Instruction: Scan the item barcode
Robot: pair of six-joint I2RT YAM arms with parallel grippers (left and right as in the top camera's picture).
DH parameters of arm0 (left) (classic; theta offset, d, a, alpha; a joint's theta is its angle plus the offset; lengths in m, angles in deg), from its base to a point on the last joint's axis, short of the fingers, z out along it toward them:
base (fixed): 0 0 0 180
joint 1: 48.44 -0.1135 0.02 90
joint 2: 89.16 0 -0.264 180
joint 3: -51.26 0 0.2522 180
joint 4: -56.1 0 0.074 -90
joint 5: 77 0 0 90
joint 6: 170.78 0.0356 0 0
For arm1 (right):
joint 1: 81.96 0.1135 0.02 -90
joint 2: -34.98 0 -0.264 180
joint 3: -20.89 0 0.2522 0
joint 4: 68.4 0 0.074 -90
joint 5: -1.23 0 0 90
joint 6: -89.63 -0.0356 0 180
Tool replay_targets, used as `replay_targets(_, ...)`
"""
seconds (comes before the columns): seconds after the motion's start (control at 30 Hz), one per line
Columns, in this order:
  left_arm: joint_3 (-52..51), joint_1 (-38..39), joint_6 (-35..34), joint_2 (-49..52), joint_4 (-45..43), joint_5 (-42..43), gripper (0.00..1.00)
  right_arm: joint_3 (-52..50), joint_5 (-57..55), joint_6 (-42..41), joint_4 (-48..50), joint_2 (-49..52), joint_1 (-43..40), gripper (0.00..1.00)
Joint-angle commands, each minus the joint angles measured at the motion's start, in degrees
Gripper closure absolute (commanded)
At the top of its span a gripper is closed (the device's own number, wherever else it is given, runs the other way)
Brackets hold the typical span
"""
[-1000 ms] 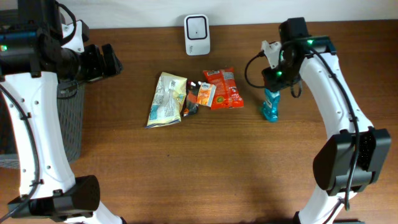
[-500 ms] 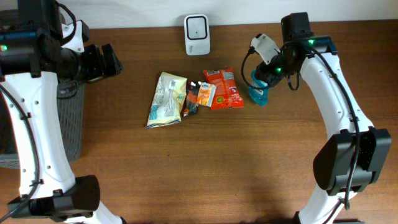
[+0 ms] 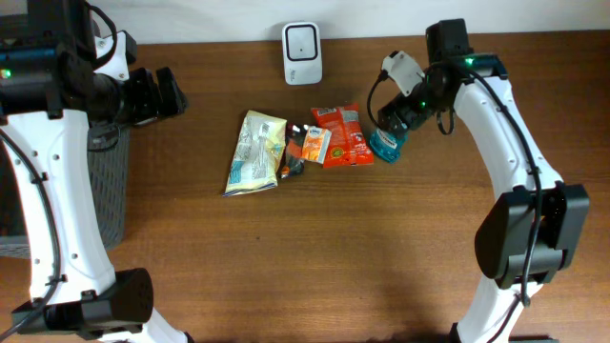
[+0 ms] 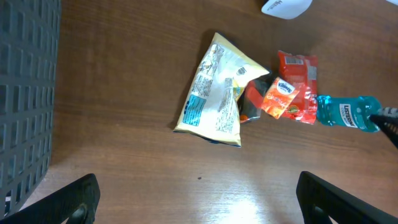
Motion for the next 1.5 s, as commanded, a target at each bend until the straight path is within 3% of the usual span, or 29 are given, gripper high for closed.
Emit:
replay_targets(0.0, 0.35, 0.00, -0.52, -0.57, 0.09, -0.02, 0.01, 6.88, -1.42, -14.25, -1.97, -0.26, -0.07, 0.01)
replay_targets(0.17, 0.35, 0.02, -0.52, -0.57, 0.09, -0.02, 0.01, 22.16, -8.98, -47.08, -15.82, -0.52, -0.04, 0.02)
replay_targets(0.33, 0.35, 0.00, -0.52, -0.57, 0.11, -0.02, 0.01, 24.48, -20.39, -70.51, -30.86, -3.28, 1.66, 0.01)
replay_targets(0.5, 0.35, 0.00, -0.50, -0.57, 0.09, -0.02, 0.01, 19.43, -26.43, -75.25, -32.09, -3.26, 9.42, 0.01)
replay_targets(0.6, 0.35, 0.00, -0.52, -0.57, 0.11, -0.02, 0.01, 17.05, -30.10, -75.47, -26.84, -2.71, 14.32, 0.02)
replay_targets(0.77, 0.35, 0.00, -0.52, -0.57, 0.09, -0.02, 0.01, 15.13, -30.03, -77.59, -25.29, -0.63, 14.95, 0.00)
replay_targets(0.83, 0.35, 0.00, -0.52, -0.57, 0.09, -0.02, 0.01, 13.33, -30.05, -80.00, -24.04, -0.13, 14.97, 0.11)
replay_targets(1.13, 0.35, 0.00, -0.52, -0.57, 0.11, -0.02, 0.01, 3.67, -30.51, -80.06, -11.82, 0.09, 14.05, 0.23)
replay_targets(1.27, 0.35, 0.00, -0.52, -0.57, 0.09, -0.02, 0.01, 1.07, -30.23, -79.76, -10.49, 0.09, 12.61, 0.19)
replay_targets(1.37, 0.35, 0.00, -0.52, -0.57, 0.11, -0.02, 0.01, 1.20, -30.08, -73.64, -9.46, -0.15, 12.44, 0.06)
replay_targets(1.47, 0.35, 0.00, -0.52, -0.57, 0.11, -0.02, 0.01, 1.92, -30.10, -73.24, -9.22, -0.28, 12.44, 0.04)
